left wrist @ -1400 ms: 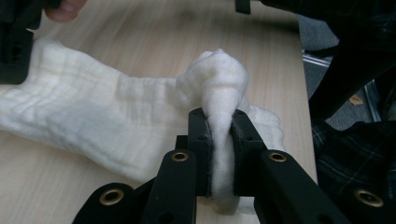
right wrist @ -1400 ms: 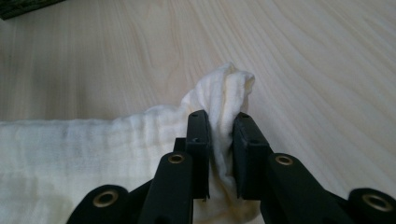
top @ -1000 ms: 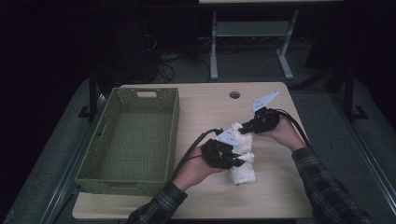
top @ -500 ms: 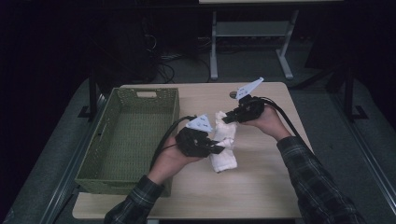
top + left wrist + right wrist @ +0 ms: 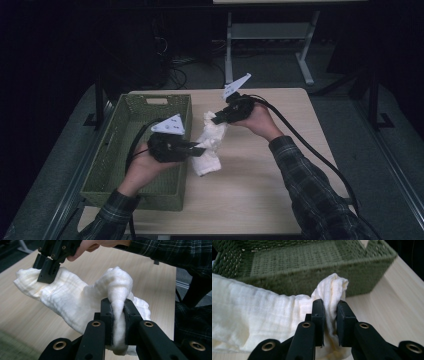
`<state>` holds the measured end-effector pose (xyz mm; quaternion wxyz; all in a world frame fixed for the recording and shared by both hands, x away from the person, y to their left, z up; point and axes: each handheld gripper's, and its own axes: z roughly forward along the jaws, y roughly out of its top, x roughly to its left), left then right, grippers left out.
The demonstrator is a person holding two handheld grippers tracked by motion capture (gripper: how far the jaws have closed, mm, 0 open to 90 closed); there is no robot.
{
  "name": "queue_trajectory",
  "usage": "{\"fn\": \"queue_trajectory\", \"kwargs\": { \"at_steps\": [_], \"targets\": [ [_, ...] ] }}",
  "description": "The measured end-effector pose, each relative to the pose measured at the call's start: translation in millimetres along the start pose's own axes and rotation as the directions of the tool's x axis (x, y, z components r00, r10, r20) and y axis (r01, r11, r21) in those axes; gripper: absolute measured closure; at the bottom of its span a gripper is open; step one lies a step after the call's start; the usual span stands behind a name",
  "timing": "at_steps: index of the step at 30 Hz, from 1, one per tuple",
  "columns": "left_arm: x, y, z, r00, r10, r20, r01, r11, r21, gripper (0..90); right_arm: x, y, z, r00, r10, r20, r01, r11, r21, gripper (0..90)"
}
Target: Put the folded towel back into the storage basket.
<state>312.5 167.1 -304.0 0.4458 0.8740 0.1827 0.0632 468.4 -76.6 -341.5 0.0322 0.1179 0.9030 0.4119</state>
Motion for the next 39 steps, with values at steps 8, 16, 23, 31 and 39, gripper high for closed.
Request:
{"fn": "queue_trajectory", "kwargs": {
  "at_steps": [8,16,23,31,39],
  "targets": [
    [11.5,-27.1,-40.1,0.9977,-0.036,-0.058,0.035,0.9991,-0.022,80.6,8.4,40.4,28.5,0.9981,-0.062,-0.009,0.062,0.998,-0.008,77.8],
    [22.3,-50.2,-69.5,0.9932,-0.073,-0.091,0.069,0.9965,-0.046,80.5,15.4,66.5,60.4,0.9968,-0.074,-0.030,0.073,0.997,-0.028,77.9],
    [26.4,-66.2,-84.5,0.9886,-0.081,-0.127,0.079,0.9966,-0.023,80.5,20.0,82.7,87.3,0.9951,-0.092,-0.036,0.091,0.995,-0.030,77.9],
    [29.6,-81.6,-86.2,0.9884,-0.082,-0.128,0.084,0.9965,0.010,80.3,23.4,89.8,111.1,0.9941,-0.092,-0.058,0.092,0.996,-0.006,77.9],
    [29.1,-85.1,-72.2,0.9929,-0.070,-0.096,0.076,0.9958,0.052,77.5,25.7,83.2,122.0,0.9927,-0.097,-0.072,0.099,0.995,0.021,77.8]
  ]
}}
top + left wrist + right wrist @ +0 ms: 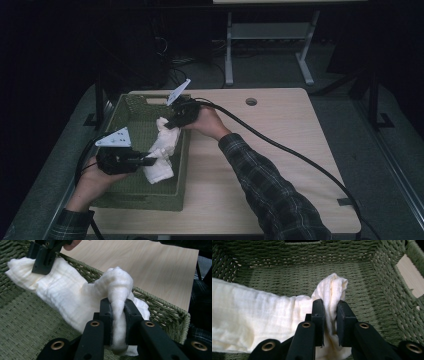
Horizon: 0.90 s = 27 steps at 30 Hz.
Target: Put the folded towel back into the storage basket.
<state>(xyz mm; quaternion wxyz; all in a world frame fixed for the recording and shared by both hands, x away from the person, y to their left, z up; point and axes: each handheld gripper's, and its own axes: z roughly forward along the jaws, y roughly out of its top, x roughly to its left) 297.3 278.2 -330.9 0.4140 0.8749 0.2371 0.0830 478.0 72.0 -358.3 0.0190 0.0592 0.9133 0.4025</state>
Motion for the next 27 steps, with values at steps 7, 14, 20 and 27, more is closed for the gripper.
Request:
{"fn": "queue_trajectory", "kwargs": {
  "at_steps": [7,14,20,27],
  "targets": [
    [0.4,2.5,4.3,0.9996,-0.012,-0.027,0.012,0.9998,-0.018,40.4,-2.0,-2.4,7.3,0.9999,0.007,-0.012,-0.007,1.000,0.003,77.8],
    [0.8,4.1,11.0,0.9997,-0.022,-0.015,0.021,0.9988,-0.044,35.2,-9.8,-3.0,10.0,0.9999,0.010,-0.005,-0.010,1.000,0.001,77.7],
    [1.3,7.0,15.5,0.9998,-0.020,-0.009,0.020,0.9985,-0.052,34.4,-27.0,1.7,8.4,0.9998,0.001,0.018,-0.001,1.000,0.008,77.7],
    [2.1,9.2,19.9,0.9998,-0.018,-0.006,0.018,0.9981,-0.058,33.2,-44.6,2.2,11.3,0.9985,0.002,0.055,-0.003,1.000,0.015,74.6]
  ]
}}
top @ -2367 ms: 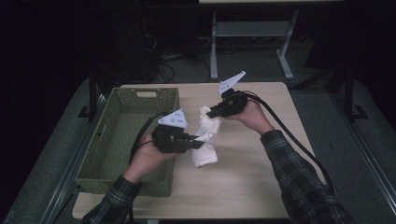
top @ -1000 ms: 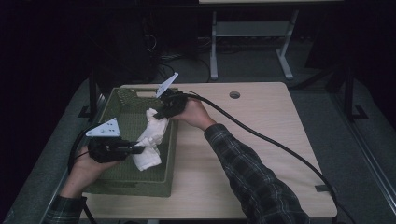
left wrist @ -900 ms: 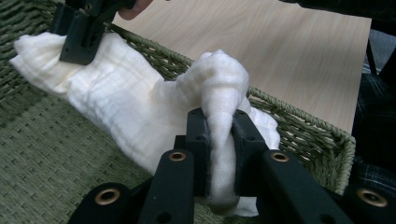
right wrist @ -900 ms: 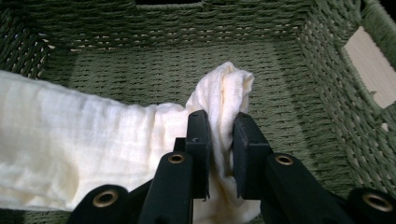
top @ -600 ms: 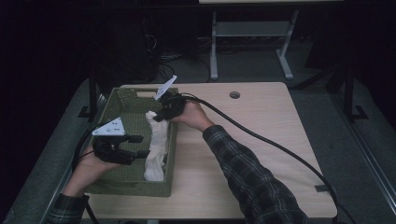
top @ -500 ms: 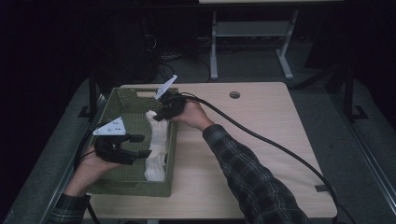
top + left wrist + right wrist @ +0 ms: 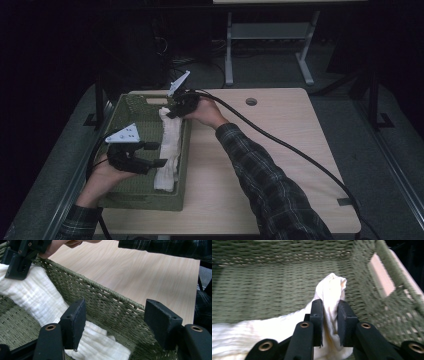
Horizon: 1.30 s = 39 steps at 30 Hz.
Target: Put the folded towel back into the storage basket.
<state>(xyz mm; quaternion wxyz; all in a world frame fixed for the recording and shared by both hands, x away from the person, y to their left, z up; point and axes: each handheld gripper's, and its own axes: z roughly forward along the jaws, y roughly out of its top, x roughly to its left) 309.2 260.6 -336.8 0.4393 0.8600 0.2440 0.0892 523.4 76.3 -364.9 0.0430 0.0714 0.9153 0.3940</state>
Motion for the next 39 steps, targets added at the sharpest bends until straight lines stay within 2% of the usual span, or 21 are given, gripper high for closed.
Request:
{"fn": "queue_trajectory", "kwargs": {
  "at_steps": [1,4,8,9,10,14,18,23,26,33,36,38,39],
  "targets": [
    [-0.2,0.1,0.4,1.0000,-0.001,0.000,0.001,1.0000,-0.001,33.1,-2.5,0.2,0.1,0.9999,-0.006,0.011,0.006,1.000,-0.010,68.8],
    [0.0,0.9,1.7,1.0000,-0.002,-0.007,0.002,1.0000,-0.003,32.1,-5.4,1.1,-5.3,0.9987,0.022,0.046,-0.019,0.998,-0.053,53.9],
    [-1.9,5.0,5.6,0.9999,-0.009,-0.010,0.009,0.9999,-0.013,30.3,-6.4,2.7,-17.8,0.9974,0.045,0.057,-0.042,0.997,-0.068,46.9],
    [-1.9,5.0,5.6,0.9999,-0.009,-0.010,0.009,0.9999,-0.013,29.6,-6.4,2.7,-17.8,0.9974,0.045,0.057,-0.042,0.997,-0.068,46.9],
    [-3.4,7.6,8.0,0.9999,-0.012,-0.012,0.011,0.9998,-0.014,29.6,-5.5,2.5,-22.0,0.9970,0.060,0.049,-0.056,0.996,-0.071,46.2],
    [-9.7,17.5,17.8,0.9997,-0.021,-0.012,0.021,0.9995,-0.023,27.3,-3.1,-6.2,-38.9,0.9966,0.071,0.042,-0.067,0.994,-0.092,43.3],
    [-14.1,27.4,28.4,0.9995,-0.024,-0.022,0.023,0.9996,-0.018,26.7,-3.3,-17.0,-50.0,0.9958,0.085,0.036,-0.082,0.994,-0.074,41.6],
    [-18.6,38.3,42.9,0.9985,-0.040,-0.037,0.039,0.9991,-0.015,26.6,-2.9,-30.3,-63.8,0.9963,0.080,0.033,-0.078,0.995,-0.067,40.2],
    [-26.6,49.2,57.3,0.9983,-0.041,-0.042,0.041,0.9991,-0.005,26.5,-2.4,-48.1,-84.2,0.9957,0.082,0.043,-0.079,0.994,-0.074,38.9],
    [-45.2,66.3,84.4,0.9986,-0.040,-0.034,0.040,0.9992,0.004,26.5,-2.2,-76.3,-112.6,0.9933,0.096,0.064,-0.091,0.993,-0.081,37.0],
    [-55.9,74.3,101.9,0.9996,-0.026,-0.013,0.026,0.9996,0.007,26.4,-0.3,-94.5,-127.5,0.9894,0.117,0.087,-0.108,0.989,-0.101,36.1],
    [-62.1,78.1,114.3,0.9995,-0.031,-0.004,0.031,0.9995,0.003,26.4,-0.5,-105.4,-134.4,0.9871,0.127,0.097,-0.118,0.988,-0.095,35.4],
    [-62.1,78.1,114.3,0.9995,-0.031,-0.004,0.031,0.9995,0.003,26.4,0.8,-115.0,-140.2,0.9843,0.141,0.107,-0.130,0.986,-0.099,35.2]
  ]
}}
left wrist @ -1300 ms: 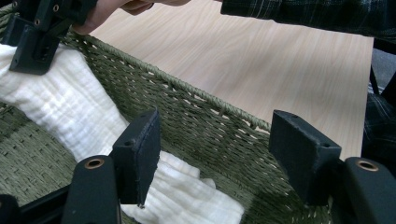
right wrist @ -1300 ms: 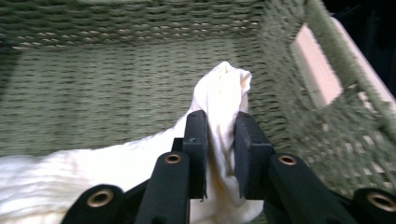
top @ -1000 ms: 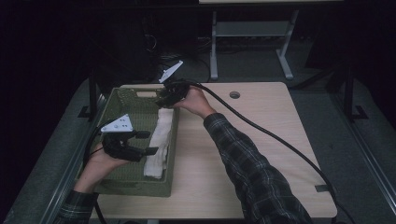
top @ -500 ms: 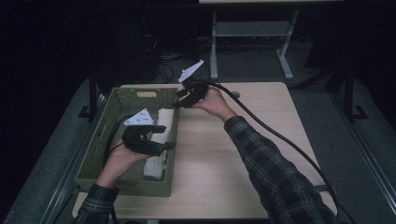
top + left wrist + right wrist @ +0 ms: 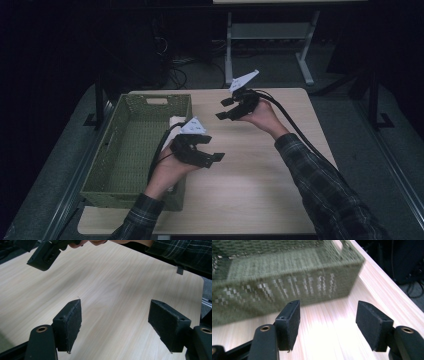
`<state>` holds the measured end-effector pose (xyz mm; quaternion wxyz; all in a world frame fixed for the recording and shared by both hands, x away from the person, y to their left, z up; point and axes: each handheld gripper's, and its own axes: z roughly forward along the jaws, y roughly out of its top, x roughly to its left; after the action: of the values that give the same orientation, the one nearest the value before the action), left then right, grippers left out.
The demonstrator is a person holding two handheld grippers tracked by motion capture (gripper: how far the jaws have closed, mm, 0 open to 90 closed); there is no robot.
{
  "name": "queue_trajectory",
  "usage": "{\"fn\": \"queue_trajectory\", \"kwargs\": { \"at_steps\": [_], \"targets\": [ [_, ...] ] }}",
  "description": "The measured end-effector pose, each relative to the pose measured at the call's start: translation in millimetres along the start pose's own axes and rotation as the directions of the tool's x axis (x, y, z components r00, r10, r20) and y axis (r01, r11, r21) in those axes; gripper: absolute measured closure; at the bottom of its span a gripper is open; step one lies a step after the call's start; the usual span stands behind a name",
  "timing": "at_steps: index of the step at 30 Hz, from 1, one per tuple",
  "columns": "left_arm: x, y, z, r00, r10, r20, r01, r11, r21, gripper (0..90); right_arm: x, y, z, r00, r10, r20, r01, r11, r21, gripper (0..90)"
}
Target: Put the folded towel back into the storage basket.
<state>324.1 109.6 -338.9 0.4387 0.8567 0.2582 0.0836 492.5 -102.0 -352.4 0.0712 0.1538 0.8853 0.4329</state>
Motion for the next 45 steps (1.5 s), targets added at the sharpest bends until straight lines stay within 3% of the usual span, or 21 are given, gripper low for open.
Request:
{"fn": "queue_trajectory", "kwargs": {
  "at_steps": [1,8,17,32,35,36,38,41,45],
  "targets": [
    [-5.5,2.5,10.2,1.0000,0.008,0.005,-0.008,0.9999,0.010,26.4,-0.9,-6.2,-4.4,1.0000,0.006,0.006,-0.006,1.000,-0.003,35.0],
    [-20.7,6.2,38.9,0.9997,0.018,0.014,-0.019,0.9996,0.020,26.4,-1.2,-43.8,-31.1,0.9977,0.051,0.044,-0.051,0.999,0.001,32.7],
    [-39.0,-2.8,75.5,0.9993,0.036,0.006,-0.037,0.9984,0.044,26.4,3.3,-85.9,-52.8,0.9897,0.106,0.096,-0.107,0.994,-0.003,27.6],
    [-34.5,-40.5,107.4,0.9992,0.032,-0.023,-0.030,0.9966,0.077,22.5,28.1,-156.4,-61.6,0.9732,0.176,0.149,-0.180,0.984,0.015,19.7],
    [-35.1,-49.5,113.7,0.9994,0.023,-0.024,-0.020,0.9949,0.099,21.0,37.2,-170.3,-62.4,0.9650,0.197,0.174,-0.205,0.978,0.031,18.4],
    [-35.2,-52.5,116.0,0.9985,0.046,-0.030,-0.042,0.9925,0.114,20.4,40.1,-174.8,-63.4,0.9616,0.206,0.182,-0.214,0.976,0.030,18.3],
    [-37.1,-56.6,119.6,0.9977,0.055,-0.039,-0.050,0.9903,0.130,20.1,45.8,-183.8,-66.1,0.9570,0.224,0.185,-0.232,0.972,0.026,16.1],
    [-37.6,-63.3,125.6,0.9991,0.032,-0.028,-0.027,0.9904,0.135,19.5,53.0,-194.6,-70.3,0.9466,0.254,0.198,-0.266,0.963,0.033,15.3],
    [-36.8,-69.6,133.0,0.9990,0.036,-0.026,-0.031,0.9871,0.157,18.0,58.7,-210.4,-76.3,0.9336,0.283,0.220,-0.301,0.952,0.053,15.3]
  ]
}}
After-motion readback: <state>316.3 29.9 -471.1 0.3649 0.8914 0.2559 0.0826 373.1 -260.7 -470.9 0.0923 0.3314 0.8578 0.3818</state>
